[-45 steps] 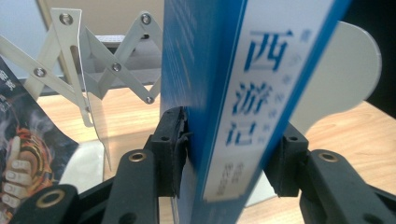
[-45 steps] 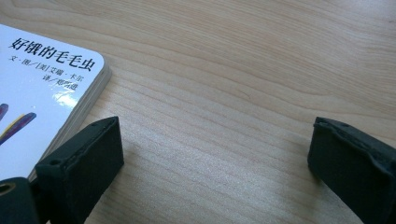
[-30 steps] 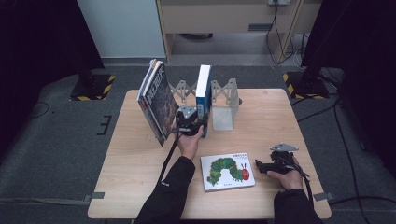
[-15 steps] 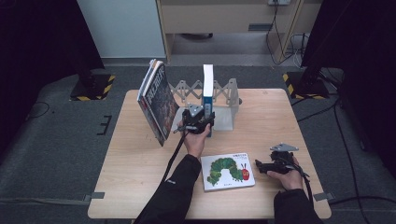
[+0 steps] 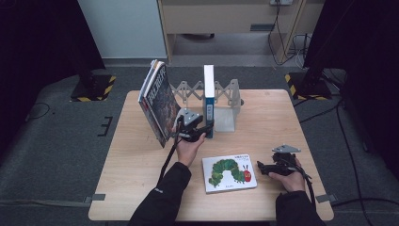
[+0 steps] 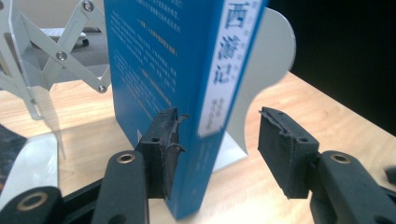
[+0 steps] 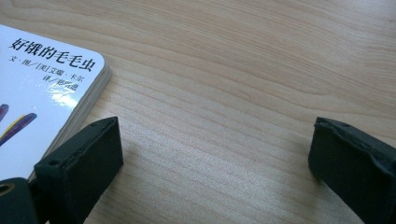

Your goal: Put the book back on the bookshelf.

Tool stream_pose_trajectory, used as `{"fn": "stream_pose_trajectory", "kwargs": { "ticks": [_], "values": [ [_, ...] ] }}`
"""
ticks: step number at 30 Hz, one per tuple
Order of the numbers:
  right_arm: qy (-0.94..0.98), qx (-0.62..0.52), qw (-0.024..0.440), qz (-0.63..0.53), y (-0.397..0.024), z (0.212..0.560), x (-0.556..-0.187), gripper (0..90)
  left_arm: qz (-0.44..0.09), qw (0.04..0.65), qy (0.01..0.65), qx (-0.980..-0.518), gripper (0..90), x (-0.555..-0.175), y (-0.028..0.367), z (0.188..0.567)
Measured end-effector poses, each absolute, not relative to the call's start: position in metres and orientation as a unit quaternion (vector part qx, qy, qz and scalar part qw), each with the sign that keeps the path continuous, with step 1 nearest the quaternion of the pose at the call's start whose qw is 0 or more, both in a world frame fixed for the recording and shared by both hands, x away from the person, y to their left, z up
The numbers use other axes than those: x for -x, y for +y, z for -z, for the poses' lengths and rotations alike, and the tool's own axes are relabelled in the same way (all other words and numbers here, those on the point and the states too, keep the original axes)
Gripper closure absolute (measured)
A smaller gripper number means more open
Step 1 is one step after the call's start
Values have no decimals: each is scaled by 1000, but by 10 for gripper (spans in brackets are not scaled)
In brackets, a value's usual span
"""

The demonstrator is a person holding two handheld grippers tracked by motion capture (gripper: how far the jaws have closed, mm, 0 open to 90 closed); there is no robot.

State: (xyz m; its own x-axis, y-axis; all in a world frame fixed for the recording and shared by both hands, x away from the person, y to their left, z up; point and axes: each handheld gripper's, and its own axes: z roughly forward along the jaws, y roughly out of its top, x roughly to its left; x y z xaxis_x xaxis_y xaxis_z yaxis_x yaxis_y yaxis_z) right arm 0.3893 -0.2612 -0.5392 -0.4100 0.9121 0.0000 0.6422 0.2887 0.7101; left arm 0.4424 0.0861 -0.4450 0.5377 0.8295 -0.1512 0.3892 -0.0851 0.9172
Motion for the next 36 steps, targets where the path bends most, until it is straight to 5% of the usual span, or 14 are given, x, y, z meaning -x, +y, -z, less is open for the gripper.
{"fn": "stream_pose_trajectory", "kwargs": {
  "ticks": [14,21,29,36],
  "values": [
    [765,-519,215,-316,-260,540,-389,9,-190,494,407,-744,416,-400,119,442],
    [766,-521,211,-311,-258,533,-384,164,-159,466,399,-774,388,-374,125,466],
    [769,-515,201,-323,-253,522,-375,237,-131,435,396,-798,366,-355,123,490],
    [765,-506,144,-372,-239,516,-364,289,-95,417,385,-818,341,-348,108,507]
  ]
}}
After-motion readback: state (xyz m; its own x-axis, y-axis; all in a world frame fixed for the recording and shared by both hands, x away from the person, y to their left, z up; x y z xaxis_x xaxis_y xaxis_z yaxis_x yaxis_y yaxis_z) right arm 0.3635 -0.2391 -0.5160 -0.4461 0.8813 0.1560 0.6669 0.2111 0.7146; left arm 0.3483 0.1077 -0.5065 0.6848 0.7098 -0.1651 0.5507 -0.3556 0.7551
